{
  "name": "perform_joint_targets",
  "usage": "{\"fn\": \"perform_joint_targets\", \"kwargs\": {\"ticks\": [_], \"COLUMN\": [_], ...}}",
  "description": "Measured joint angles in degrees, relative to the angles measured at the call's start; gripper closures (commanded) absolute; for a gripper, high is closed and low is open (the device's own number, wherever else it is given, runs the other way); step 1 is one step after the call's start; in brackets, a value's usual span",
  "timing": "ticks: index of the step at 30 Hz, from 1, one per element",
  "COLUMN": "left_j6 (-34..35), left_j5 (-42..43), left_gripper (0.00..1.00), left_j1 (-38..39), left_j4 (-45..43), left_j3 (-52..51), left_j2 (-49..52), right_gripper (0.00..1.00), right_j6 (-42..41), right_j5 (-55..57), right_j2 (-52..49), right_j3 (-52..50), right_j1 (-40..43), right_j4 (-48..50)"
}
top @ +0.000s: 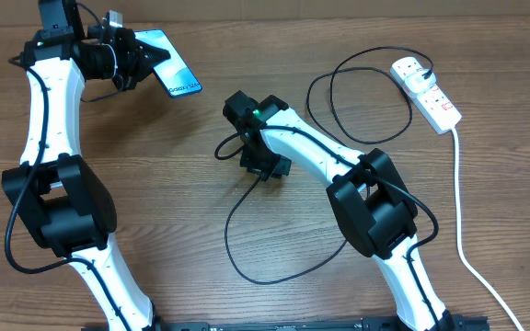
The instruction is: Plug charger to phone and switch on socket
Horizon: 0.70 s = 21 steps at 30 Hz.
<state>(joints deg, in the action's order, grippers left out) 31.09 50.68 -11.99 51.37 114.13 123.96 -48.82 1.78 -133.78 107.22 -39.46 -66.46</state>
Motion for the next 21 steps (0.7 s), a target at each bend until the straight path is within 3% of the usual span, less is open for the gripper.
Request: {"fn": "perform_joint_targets", "kwargs": {"ticks": [14, 21], "left_j6": [0.0, 0.0], "left_j5": [0.0, 0.0], "left_gripper": [0.96, 0.96], "left_j1": [0.0, 0.0], "left_j4": [0.6, 0.6], "left_j3": [0.0, 0.0], "left_j2": [0.0, 0.0], "right_gripper": [0.84, 0.93], "right_j6": [-1.7, -1.8], "right_j5": [1.0, -0.2], "right_j2": [-0.1, -0.3], "right_j3": [0.0, 0.2], "right_j1": [2.1, 2.3], "right_j4": [2.1, 2.4]}}
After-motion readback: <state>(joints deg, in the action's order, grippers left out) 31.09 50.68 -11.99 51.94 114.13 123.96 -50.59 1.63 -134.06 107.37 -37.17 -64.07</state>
